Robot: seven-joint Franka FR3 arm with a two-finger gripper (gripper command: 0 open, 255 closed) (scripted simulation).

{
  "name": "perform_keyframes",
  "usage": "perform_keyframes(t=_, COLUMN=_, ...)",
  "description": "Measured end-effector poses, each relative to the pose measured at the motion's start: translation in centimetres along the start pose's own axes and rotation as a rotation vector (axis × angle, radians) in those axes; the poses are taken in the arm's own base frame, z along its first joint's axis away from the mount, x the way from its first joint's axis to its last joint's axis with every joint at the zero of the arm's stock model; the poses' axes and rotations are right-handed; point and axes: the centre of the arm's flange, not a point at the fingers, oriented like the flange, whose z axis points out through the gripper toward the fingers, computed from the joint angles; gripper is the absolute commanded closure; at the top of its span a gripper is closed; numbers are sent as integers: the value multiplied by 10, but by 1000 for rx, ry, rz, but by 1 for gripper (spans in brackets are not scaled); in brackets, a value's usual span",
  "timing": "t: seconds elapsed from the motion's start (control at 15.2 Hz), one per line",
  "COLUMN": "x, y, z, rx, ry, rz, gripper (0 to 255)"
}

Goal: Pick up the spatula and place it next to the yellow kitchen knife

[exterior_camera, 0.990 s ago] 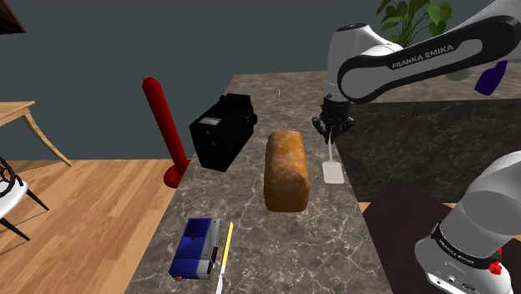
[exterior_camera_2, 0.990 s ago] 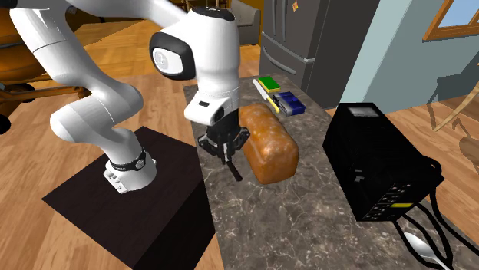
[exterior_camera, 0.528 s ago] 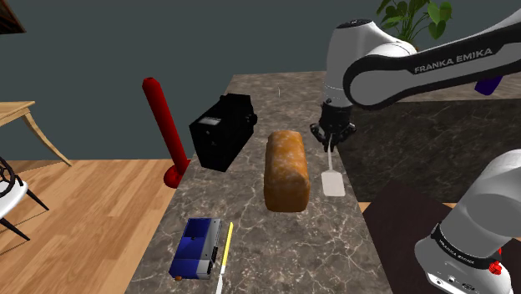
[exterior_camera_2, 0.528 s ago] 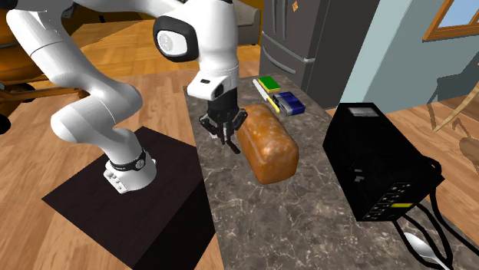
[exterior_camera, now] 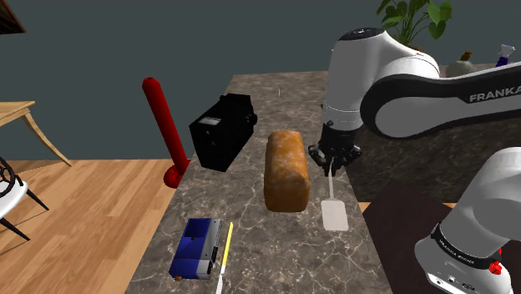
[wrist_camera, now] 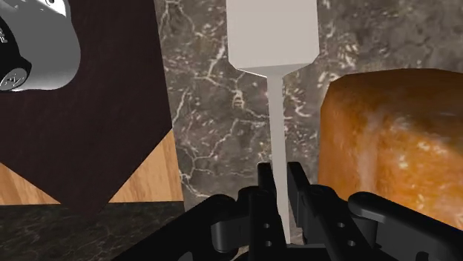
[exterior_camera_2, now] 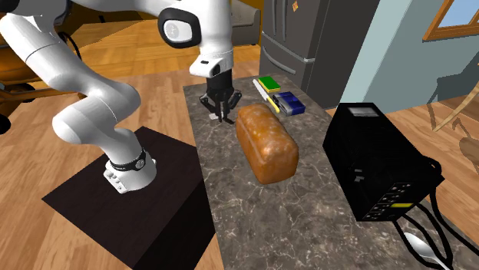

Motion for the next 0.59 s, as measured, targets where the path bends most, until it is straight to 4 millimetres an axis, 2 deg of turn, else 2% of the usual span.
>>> perform_keyframes(t=0.59, x=-116, y=-26, z=-9, rx=0, ry=0, rz=0, gripper=255)
